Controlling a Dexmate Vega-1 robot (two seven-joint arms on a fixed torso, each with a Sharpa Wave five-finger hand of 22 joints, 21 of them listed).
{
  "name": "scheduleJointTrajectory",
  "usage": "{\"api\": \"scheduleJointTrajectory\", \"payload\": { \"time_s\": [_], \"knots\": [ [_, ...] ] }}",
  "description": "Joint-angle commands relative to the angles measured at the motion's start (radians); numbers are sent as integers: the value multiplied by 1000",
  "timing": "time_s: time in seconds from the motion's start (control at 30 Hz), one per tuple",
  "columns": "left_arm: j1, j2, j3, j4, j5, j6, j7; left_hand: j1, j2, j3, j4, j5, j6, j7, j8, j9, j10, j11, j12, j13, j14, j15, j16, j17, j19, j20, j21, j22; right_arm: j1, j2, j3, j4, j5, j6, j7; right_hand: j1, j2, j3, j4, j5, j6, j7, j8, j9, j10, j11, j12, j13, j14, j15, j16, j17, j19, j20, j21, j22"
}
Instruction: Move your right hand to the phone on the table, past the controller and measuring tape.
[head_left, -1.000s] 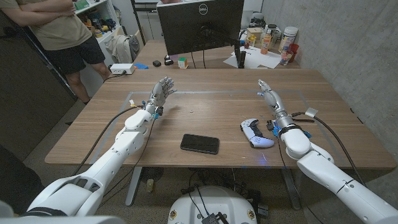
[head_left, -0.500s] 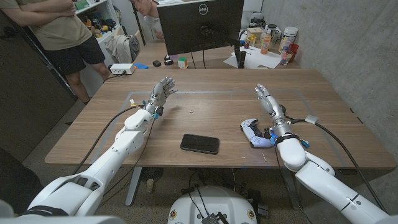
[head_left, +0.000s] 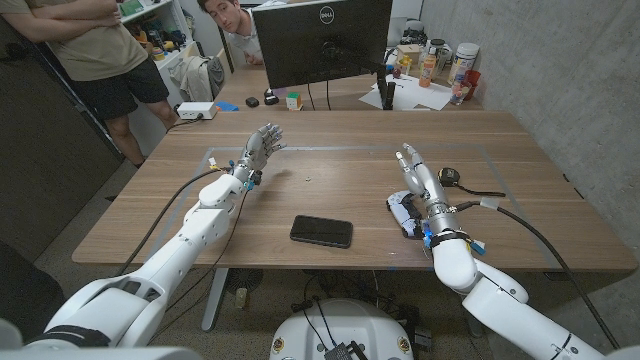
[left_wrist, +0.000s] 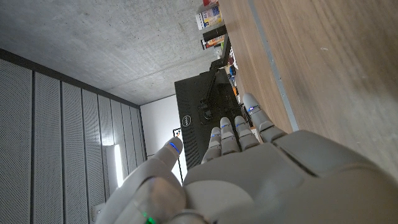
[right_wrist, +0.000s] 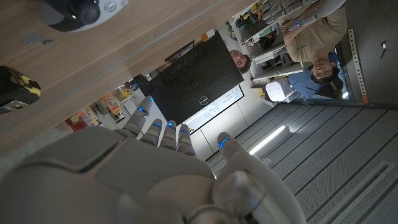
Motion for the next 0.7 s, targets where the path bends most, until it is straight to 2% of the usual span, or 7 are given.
{"api": "scheduleJointTrajectory", "payload": {
  "time_s": [0.03,0.27,0.37,0.7],
  "knots": [
    [-34,-1,13,41,11,0,-41,5,105,8,-2,9,-1,12,2,5,4,1,4,3,5,6,7,4,6,4,-1,2,-16,24,-111,-84,-141,-137,-25,4,101,-2,-6,0,-3,1,-4,4,-3,4,-2,2,-3,-3,2,4,-6,6,4,3],
    [-57,-7,19,70,15,-4,-57,5,105,8,-2,9,-2,12,2,5,3,1,4,3,5,6,7,4,6,6,-2,3,3,39,-184,-96,-229,-226,-13,6,101,-2,-7,0,-4,-5,-5,4,-1,-1,-3,2,3,-6,1,4,3,41,6,3],
    [-65,-8,22,82,17,-4,-64,4,105,8,-2,9,-2,11,2,5,2,1,4,3,4,5,7,4,6,6,-2,3,21,50,-228,-99,-296,-293,-8,7,101,-2,-9,0,-11,-10,-8,5,0,-4,-4,2,5,-7,1,4,4,48,5,3],
    [-88,-10,30,109,26,-14,-85,4,105,8,-2,8,-3,12,2,5,1,1,3,3,4,6,7,4,4,6,-3,3,71,96,-331,-77,-411,-419,25,15,97,0,-18,-1,-25,-16,-12,5,-10,-8,-10,2,11,-7,-1,2,-3,68,-1,2]
  ]
}}
